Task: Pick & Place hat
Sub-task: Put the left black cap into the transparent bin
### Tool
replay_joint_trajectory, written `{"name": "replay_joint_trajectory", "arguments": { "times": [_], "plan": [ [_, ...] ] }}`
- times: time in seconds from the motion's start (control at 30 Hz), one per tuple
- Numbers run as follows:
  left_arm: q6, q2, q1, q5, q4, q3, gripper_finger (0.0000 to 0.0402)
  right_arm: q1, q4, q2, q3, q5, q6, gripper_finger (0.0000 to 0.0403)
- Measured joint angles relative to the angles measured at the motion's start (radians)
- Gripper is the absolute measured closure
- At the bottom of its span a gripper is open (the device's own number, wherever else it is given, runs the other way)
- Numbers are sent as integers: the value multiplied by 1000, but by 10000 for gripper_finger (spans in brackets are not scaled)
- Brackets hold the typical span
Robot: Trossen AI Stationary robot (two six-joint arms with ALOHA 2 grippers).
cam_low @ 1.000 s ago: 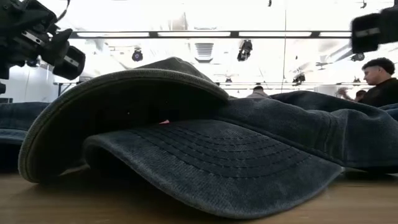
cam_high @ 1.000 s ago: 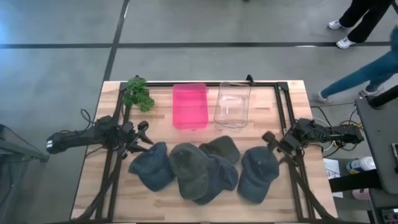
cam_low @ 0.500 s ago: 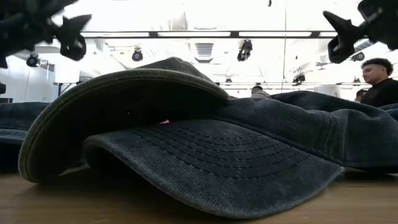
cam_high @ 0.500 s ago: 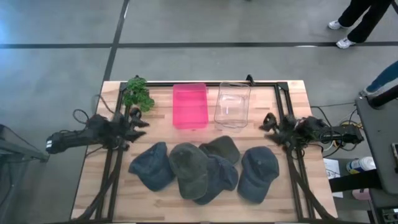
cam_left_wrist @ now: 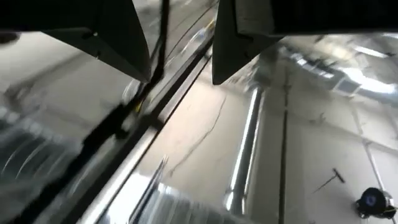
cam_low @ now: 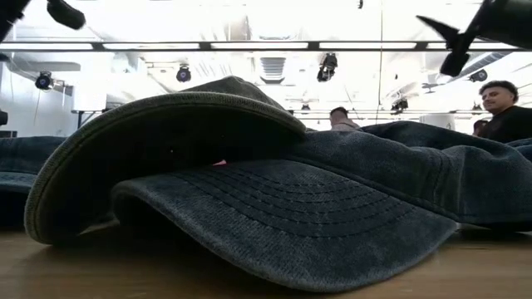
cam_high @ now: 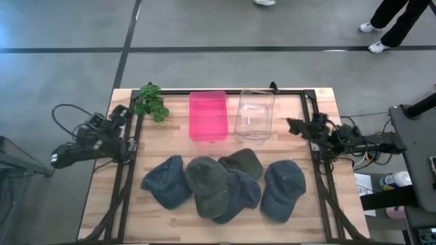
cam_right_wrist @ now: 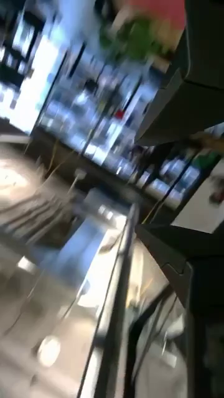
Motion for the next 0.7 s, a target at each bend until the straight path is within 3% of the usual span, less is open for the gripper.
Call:
{"name": "replay_joint_trajectory", "arguments": {
  "times": [0.07,0.17,0.3,0.43,0.57,0.7],
  "plan": [
    [-17,0,0,-4,45,0,236,0,-1,106,43,6,-14,191],
    [132,-1,0,-70,108,3,236,0,-24,269,136,6,-51,191],
    [103,9,0,-225,41,13,236,-5,-253,463,286,17,-51,191],
    [-59,36,0,-224,-236,17,236,-5,-598,608,464,24,12,191],
    [-346,85,-1,-175,-658,28,236,0,-820,733,599,-90,20,191],
    [-514,156,-19,-70,-1007,74,236,7,-1043,817,711,-179,86,191]
  ]
}}
